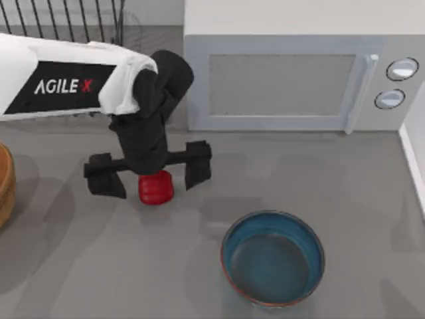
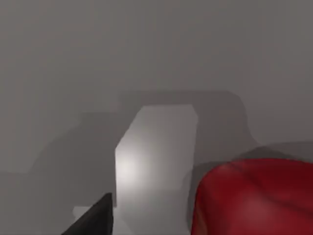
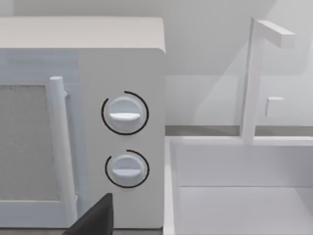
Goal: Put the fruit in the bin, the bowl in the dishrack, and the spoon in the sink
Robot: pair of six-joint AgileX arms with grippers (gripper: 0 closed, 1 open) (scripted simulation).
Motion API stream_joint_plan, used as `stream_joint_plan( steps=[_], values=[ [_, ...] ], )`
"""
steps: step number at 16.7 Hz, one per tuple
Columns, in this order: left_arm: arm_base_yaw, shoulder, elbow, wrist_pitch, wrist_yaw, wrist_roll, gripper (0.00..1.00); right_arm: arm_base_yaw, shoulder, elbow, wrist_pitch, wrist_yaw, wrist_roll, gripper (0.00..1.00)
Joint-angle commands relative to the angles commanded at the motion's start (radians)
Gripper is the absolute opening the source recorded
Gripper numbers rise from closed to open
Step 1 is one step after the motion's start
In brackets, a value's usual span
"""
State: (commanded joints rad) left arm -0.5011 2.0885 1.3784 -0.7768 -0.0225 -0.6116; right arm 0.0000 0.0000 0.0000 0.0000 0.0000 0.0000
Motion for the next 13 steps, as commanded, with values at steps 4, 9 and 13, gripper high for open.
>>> stream_joint_plan(
  steps=[4, 9, 13],
  values=[
    [0.000, 0.014, -0.012, 0.020, 0.000, 0.000, 1.00, 0.000, 0.000, 0.000, 0.000, 0.000, 0.000, 1.00],
    [0.000, 0.014, -0.012, 0.020, 0.000, 0.000, 0.70, 0.000, 0.000, 0.000, 0.000, 0.000, 0.000, 1.00],
    [0.000, 0.014, -0.012, 0.020, 0.000, 0.000, 0.40, 0.000, 0.000, 0.000, 0.000, 0.000, 0.000, 1.00]
  ],
)
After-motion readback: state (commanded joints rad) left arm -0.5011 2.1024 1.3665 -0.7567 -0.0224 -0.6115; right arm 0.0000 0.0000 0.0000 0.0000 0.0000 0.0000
